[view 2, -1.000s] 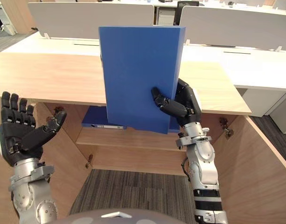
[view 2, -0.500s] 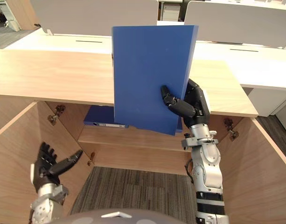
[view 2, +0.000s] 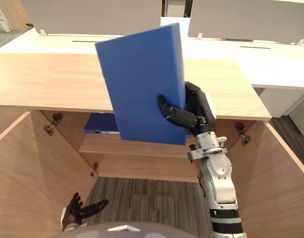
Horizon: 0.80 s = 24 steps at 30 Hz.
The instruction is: Walk over to the cabinet, pick up the folder, carry it to the office cabinet, place the folder inside the office cabinet, then close the office cabinet door
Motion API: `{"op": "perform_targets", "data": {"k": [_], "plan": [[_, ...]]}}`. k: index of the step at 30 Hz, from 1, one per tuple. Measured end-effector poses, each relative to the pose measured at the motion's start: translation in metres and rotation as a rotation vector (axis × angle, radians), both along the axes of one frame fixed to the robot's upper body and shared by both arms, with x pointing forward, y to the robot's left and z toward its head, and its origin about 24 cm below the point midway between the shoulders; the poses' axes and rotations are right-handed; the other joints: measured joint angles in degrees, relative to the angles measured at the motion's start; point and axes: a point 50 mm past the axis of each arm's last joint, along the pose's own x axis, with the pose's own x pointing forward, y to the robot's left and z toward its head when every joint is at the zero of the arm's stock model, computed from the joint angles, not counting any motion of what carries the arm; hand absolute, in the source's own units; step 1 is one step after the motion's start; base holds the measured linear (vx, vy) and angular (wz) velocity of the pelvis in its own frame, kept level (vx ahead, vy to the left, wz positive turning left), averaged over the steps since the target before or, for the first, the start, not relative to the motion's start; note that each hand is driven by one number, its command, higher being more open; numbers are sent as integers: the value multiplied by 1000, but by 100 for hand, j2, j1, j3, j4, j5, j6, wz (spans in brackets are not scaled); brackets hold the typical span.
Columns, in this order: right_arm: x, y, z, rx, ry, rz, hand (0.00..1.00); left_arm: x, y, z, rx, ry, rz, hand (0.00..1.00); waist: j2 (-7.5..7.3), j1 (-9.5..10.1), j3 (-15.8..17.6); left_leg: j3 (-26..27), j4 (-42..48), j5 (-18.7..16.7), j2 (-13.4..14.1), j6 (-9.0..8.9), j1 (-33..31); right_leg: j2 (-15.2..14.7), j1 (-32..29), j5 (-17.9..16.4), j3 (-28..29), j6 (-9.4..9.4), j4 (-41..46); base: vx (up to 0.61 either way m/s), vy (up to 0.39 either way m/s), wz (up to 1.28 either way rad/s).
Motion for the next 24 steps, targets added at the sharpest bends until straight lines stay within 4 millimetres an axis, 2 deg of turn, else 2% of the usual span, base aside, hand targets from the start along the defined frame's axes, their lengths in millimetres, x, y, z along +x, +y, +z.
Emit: {"op": "perform_targets", "data": {"k": [8,14,16,18,21,24], "plan": [[-10,46,-13,-208,26,252,0,-3,-3,-13,24,130,-184,100,4,14,5,118,13,-7,41,-6,-52,50,-121,5,134,-6,3,-6,11,-7],[-17,57,-25,-335,54,353,0,1,-1,-15,36,150,-249,100,12,13,24,170,11,-15,52,-15,-97,61,-227,6,197,-9,23,-13,16,-6],[-16,62,-30,-391,58,391,0,4,-1,-15,40,144,-255,100,22,13,29,249,35,-20,72,-23,-267,68,-472,0,282,-19,120,-38,23,-20],[-14,66,-32,-447,52,415,0,9,0,-14,45,136,-269,100,35,9,115,299,136,-28,84,-21,-489,64,-734,-13,350,-34,285,-33,13,-17],[-3,67,-39,-522,68,420,0,34,-2,-9,59,80,-304,100,88,23,539,299,487,-78,89,6,-840,11,-1131,-98,406,-80,714,-67,15,-3],[8,63,-45,-560,94,404,0,56,-3,-4,71,25,-325,100,158,27,943,289,1123,-283,109,30,-1379,-72,-1707,-315,458,-100,1406,-147,24,-2]]}}
